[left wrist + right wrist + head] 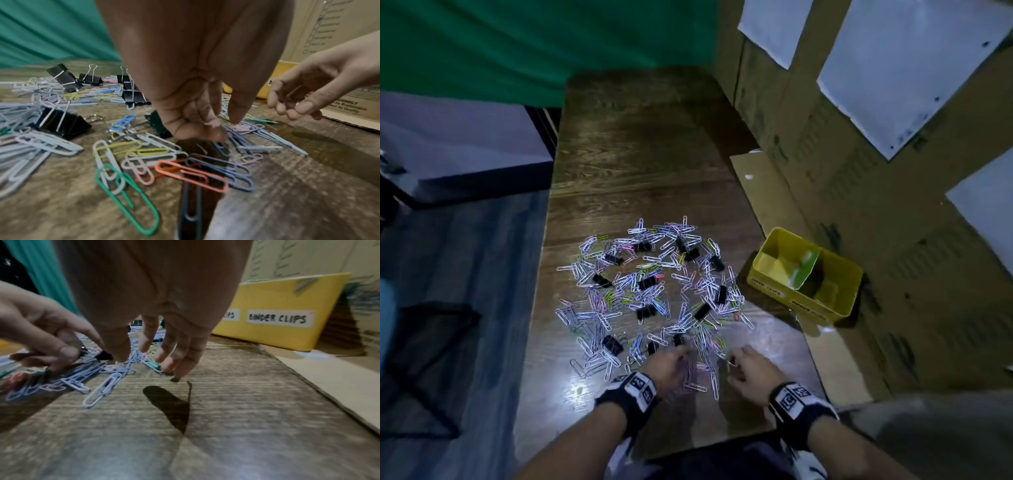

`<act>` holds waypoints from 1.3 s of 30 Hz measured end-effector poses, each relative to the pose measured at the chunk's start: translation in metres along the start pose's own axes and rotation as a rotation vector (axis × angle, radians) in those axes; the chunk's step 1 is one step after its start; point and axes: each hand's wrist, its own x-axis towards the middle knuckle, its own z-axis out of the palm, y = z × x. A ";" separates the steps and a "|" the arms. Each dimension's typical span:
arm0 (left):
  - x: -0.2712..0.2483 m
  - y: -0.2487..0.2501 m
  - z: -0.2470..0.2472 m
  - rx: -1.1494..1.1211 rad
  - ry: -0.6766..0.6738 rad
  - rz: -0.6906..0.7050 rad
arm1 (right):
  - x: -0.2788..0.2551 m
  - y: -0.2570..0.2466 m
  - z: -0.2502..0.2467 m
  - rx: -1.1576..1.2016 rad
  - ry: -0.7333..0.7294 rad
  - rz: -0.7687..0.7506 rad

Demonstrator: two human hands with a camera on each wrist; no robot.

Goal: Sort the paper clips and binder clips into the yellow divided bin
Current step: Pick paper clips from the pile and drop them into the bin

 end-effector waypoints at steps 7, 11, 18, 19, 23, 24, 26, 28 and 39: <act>0.016 -0.016 -0.034 0.156 0.168 -0.175 | 0.036 -0.040 0.020 -0.088 0.148 0.133; 0.029 0.000 -0.040 0.111 0.311 0.062 | 0.044 -0.048 0.026 -0.067 0.189 0.201; 0.050 0.011 -0.001 0.388 0.041 0.187 | 0.043 -0.020 0.014 0.069 0.317 0.082; 0.052 0.010 0.002 0.421 0.034 0.184 | 0.041 -0.016 0.014 0.049 0.317 0.082; 0.056 0.007 0.008 0.457 0.045 0.182 | 0.042 -0.009 0.021 -0.078 0.169 0.080; 0.057 0.005 0.010 0.470 0.046 0.175 | 0.045 -0.007 0.023 -0.084 0.152 0.065; 0.057 0.001 0.012 0.467 0.039 0.141 | 0.051 -0.002 0.022 -0.071 0.150 0.027; 0.055 -0.001 0.013 0.452 0.044 0.133 | 0.055 0.005 0.017 -0.086 0.162 -0.024; 0.052 0.003 -0.019 0.111 0.208 0.110 | 0.056 0.032 -0.023 0.168 0.137 -0.133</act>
